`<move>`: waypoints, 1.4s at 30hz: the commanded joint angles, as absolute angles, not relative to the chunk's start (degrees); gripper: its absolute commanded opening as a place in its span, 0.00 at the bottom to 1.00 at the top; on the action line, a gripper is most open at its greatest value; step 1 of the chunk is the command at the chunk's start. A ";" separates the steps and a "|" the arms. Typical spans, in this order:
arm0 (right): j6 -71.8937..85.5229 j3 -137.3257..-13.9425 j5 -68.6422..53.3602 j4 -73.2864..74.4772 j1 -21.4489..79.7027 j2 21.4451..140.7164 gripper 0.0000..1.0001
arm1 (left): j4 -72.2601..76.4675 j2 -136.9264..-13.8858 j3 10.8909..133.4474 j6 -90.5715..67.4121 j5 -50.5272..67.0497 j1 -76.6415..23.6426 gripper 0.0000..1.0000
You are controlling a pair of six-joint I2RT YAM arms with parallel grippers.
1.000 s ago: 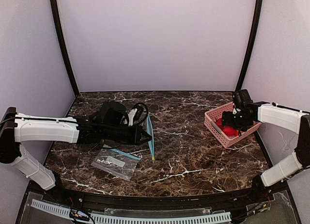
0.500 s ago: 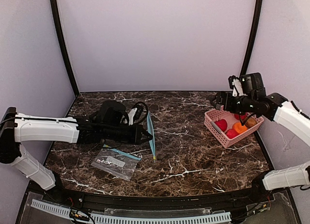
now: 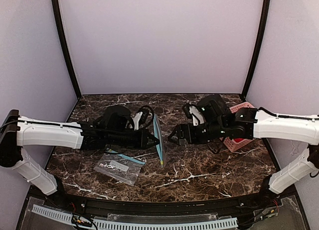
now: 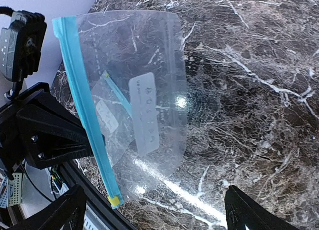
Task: Place the food in the zip-top bag and seal the zipper
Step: Open the zipper food storage bag.
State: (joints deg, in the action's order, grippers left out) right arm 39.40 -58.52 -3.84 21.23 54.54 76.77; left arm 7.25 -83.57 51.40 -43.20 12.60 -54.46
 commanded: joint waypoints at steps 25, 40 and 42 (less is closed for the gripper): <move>44.87 -78.58 19.99 32.41 62.67 99.57 0.91 | 8.46 -81.68 48.13 -44.46 11.53 -55.28 0.01; 44.50 -76.50 16.96 32.95 61.26 103.37 0.62 | 2.70 -78.05 47.63 -42.78 5.18 -55.46 0.01; 45.48 -74.69 18.72 34.15 60.57 101.62 0.57 | -0.62 -76.99 47.51 -43.39 1.92 -55.53 0.01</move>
State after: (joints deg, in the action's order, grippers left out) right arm 43.86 -77.93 15.68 31.40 61.73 104.31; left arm 5.72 -81.06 48.31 -43.86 8.14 -55.20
